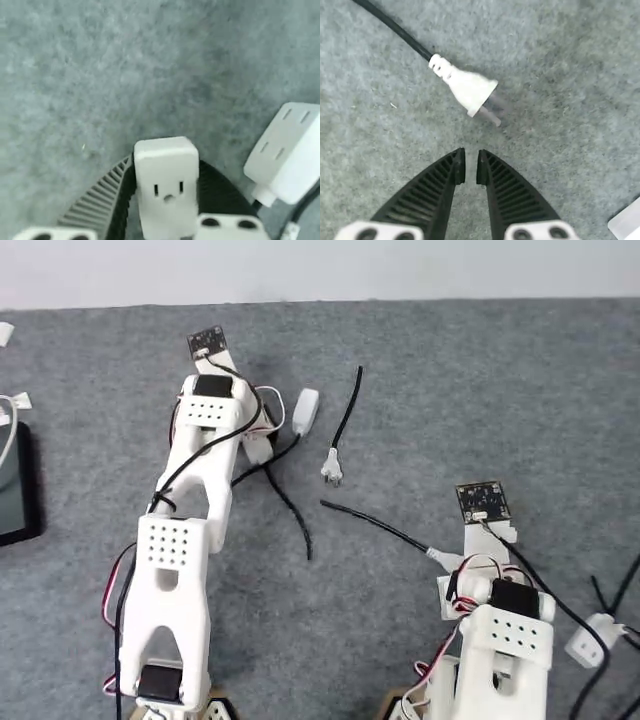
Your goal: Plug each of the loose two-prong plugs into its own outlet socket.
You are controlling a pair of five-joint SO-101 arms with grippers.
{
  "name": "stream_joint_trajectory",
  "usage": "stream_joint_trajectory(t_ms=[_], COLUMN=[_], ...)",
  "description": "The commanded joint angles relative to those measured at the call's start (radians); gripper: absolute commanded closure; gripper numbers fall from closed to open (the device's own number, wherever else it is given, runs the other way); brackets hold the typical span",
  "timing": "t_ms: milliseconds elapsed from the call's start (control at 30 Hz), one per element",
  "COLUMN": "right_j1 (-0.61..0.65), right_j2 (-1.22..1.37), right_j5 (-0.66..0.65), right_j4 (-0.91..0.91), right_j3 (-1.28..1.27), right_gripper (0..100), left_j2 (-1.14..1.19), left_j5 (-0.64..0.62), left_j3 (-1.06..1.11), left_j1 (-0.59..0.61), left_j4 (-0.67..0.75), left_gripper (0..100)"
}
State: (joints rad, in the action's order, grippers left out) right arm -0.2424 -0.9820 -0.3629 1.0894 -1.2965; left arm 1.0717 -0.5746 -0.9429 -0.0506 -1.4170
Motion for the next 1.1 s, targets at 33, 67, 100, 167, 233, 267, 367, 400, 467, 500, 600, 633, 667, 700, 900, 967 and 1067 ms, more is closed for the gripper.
stream_joint_trajectory(t_ms=[33, 67, 100, 167, 233, 267, 367, 400, 467, 500, 600, 633, 667, 700, 900, 967, 1067], right_j1=[0.007, 0.007, 0.007, 0.007, 0.007, 0.007, 0.007, 0.007, 0.007, 0.008, 0.038, 0.041, 0.041, 0.039, 0.041, 0.041, 0.039], right_j2=[0.005, 0.005, 0.004, 0.004, 0.002, 0.002, 0.001, 0.005, 0.007, 0.005, 0.001, 0.001, 0.001, 0.001, 0.001, 0.001, 0.001], right_j5=[-0.005, -0.005, -0.005, -0.005, -0.005, -0.005, -0.005, -0.005, -0.005, -0.005, -0.005, -0.005, -0.005, -0.005, -0.005, -0.005, -0.005], right_j4=[-0.018, -0.018, -0.018, -0.018, -0.018, -0.018, -0.021, -0.033, -0.047, -0.051, -0.051, -0.05, -0.05, -0.05, -0.05, -0.05, -0.048], right_j3=[0.006, 0.006, 0.006, 0.006, 0.006, 0.006, 0.006, 0.005, -0.002, -0.005, -0.012, -0.012, -0.012, -0.012, -0.012, -0.012, -0.012], right_gripper=[96.0, 96.0, 96.0, 96.0, 96.0, 96.0, 96.0, 96.0, 96.0, 95.9, 95.9, 95.9, 95.9, 95.9, 95.9, 95.9, 95.9], left_j2=[-0.012, -0.012, -0.012, -0.008, -0.014, -0.014, -0.035, -0.06, -0.129, -0.169, -0.31, -0.362, -0.417, -0.473, -0.766, -0.835, -0.927], left_j5=[-0.005, -0.005, 0.003, 0.04, 0.074, 0.087, 0.123, 0.143, 0.186, 0.199, 0.229, 0.235, 0.236, 0.238, 0.238, 0.238, 0.244], left_j3=[-0.188, -0.228, -0.274, -0.366, -0.392, -0.397, -0.4, -0.395, -0.392, -0.39, -0.318, -0.266, -0.199, -0.12, 0.341, 0.504, 0.779], left_j1=[-0.008, -0.008, -0.008, -0.015, -0.014, -0.008, -0.002, 0.003, 0.011, 0.015, 0.023, 0.02, 0.017, 0.015, 0.014, 0.014, 0.014], left_j4=[-0.203, -0.239, -0.279, -0.347, -0.344, -0.344, -0.342, -0.342, -0.342, -0.342, -0.344, -0.344, -0.344, -0.342, -0.334, -0.313, -0.221], left_gripper=[99, 99, 99, 99, 99, 99, 99, 99, 99, 99, 99, 99, 99, 99, 99, 99, 99])
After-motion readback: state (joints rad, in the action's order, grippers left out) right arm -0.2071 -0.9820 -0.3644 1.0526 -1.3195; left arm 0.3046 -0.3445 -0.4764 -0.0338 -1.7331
